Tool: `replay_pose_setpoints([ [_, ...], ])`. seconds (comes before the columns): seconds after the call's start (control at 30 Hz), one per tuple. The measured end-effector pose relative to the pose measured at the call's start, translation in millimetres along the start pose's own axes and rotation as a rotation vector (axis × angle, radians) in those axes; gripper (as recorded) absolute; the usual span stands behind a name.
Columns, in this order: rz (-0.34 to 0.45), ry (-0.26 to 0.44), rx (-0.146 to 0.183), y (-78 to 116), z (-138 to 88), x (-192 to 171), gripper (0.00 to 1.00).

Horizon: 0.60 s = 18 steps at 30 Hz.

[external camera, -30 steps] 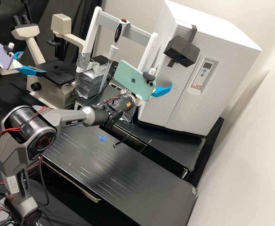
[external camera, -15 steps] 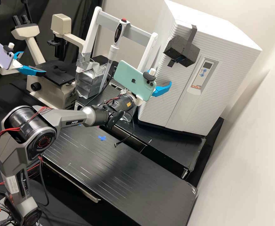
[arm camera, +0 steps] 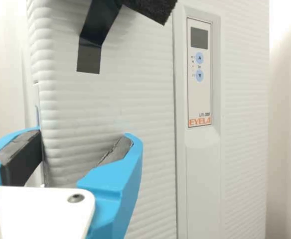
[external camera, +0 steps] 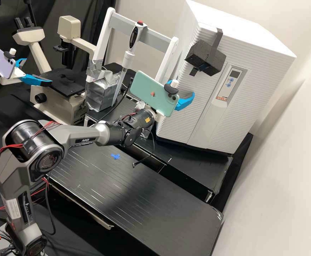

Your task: Open the door

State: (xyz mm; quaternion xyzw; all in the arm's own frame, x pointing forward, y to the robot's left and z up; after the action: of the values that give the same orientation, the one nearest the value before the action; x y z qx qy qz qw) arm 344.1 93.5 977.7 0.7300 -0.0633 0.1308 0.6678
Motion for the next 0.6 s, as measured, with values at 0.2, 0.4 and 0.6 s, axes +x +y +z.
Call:
replay_pose_setpoints([
  [0.2, -0.013, 0.028, -0.025, 2.5, 10, -5, 0.00],
  [0.4, -0.011, 0.048, -0.030, 5.9, 18, -12, 0.00],
  [0.6, -0.007, 0.055, -0.036, 6.5, 20, -16, 0.00],
])
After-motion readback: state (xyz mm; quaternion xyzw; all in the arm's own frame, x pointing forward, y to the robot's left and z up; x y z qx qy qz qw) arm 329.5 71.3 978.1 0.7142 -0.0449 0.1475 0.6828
